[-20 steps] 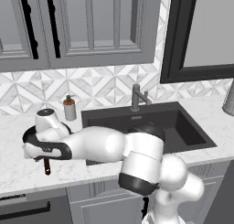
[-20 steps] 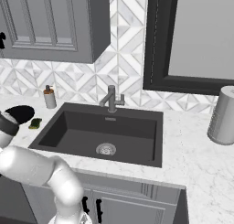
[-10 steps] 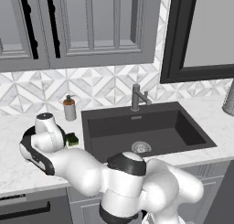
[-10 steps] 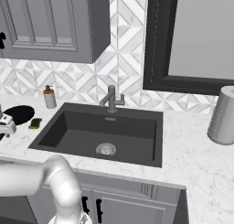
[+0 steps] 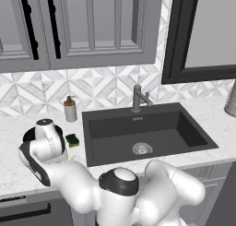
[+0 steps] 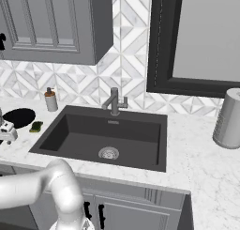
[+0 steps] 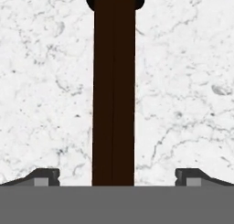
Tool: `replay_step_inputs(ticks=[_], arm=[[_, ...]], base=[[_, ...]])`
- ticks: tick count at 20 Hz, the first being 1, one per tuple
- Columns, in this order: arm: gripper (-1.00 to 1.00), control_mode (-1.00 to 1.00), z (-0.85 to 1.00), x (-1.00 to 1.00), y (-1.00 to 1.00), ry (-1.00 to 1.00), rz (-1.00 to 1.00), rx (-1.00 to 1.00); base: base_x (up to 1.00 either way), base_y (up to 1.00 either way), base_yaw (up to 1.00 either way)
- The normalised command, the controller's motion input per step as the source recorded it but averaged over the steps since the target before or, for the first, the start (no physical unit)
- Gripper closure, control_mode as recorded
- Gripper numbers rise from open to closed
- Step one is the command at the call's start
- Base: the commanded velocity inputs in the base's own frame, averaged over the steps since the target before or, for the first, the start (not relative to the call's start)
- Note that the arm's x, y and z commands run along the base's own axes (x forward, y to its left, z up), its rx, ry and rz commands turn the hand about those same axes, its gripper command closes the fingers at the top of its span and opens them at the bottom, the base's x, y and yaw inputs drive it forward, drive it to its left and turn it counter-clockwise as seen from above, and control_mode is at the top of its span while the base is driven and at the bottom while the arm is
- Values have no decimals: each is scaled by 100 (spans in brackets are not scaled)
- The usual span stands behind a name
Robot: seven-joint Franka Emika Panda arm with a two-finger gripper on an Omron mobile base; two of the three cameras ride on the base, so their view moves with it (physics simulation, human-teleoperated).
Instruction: Pick the pan and sponge and place them into the sink. Then turn on the water.
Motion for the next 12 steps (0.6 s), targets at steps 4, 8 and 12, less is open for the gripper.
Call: replay_step_inputs(ticks=[4,8,12], arm=[[100,-100,-19,0,6,0,0,0],[100,-100,0,0,0,0,0,0],[100,-100,0,0,0,0,0,0]], base=[[0,0,0],[0,0,0],[0,0,0]])
